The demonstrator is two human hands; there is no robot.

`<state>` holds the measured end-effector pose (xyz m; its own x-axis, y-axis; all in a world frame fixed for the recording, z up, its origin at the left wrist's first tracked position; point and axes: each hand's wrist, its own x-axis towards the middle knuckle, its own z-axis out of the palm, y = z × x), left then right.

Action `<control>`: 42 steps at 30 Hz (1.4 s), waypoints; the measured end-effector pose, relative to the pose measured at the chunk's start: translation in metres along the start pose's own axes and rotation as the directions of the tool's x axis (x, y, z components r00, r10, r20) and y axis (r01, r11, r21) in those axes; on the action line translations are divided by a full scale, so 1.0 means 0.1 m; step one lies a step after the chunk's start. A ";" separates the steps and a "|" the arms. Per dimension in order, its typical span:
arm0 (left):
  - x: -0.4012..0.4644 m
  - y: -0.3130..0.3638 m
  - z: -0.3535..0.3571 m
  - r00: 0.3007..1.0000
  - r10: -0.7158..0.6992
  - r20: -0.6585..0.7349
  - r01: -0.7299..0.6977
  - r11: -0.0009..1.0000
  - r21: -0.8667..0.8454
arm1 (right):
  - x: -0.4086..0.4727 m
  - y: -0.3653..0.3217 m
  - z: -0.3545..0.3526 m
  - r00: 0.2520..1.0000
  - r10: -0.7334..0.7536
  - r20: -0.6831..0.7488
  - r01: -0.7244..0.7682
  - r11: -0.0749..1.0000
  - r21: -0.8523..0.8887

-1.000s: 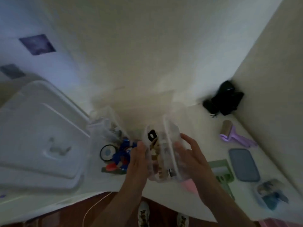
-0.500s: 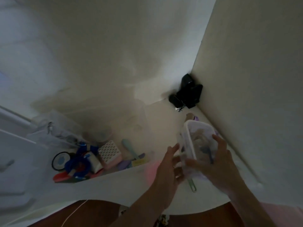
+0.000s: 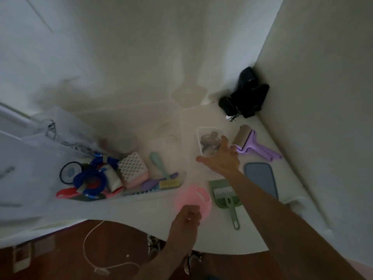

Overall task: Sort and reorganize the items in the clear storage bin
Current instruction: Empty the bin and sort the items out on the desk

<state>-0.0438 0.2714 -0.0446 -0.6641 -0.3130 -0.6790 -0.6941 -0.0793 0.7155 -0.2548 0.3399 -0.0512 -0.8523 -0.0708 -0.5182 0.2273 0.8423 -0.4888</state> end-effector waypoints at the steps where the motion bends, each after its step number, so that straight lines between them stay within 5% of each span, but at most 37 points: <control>1: -0.01 -0.03 -0.03 1.000 0.011 -0.007 -0.010 0.997 0.076 | 0.02 0.03 0.08 1.000 -0.010 -0.016 0.009 1.000 -0.028; 10: -0.04 -0.13 -0.15 0.997 -0.060 -0.039 0.063 0.994 0.089 | -0.03 0.19 0.32 0.992 -0.053 -0.113 0.041 0.993 -0.108; 18: -0.02 -0.05 -0.34 0.999 0.034 -0.031 -0.033 0.999 0.043 | -0.56 0.53 0.09 0.957 -0.129 -0.260 0.149 0.987 0.059; 29: -0.01 -0.04 -0.54 0.991 0.127 -0.049 -0.115 0.973 0.200 | -1.58 1.17 0.61 0.986 -0.025 -0.167 0.047 0.991 0.126; 42: -0.44 0.45 -1.46 0.938 0.291 -0.190 -0.237 0.935 0.263 | -1.81 0.06 0.17 0.909 -0.230 -0.347 0.338 0.894 0.294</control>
<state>-0.0048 0.1434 0.0417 -0.7719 -0.4961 -0.3975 -0.5650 0.2489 0.7866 -0.0908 0.3484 0.0279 -0.9906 -0.0728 -0.1154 0.0534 0.5719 -0.8186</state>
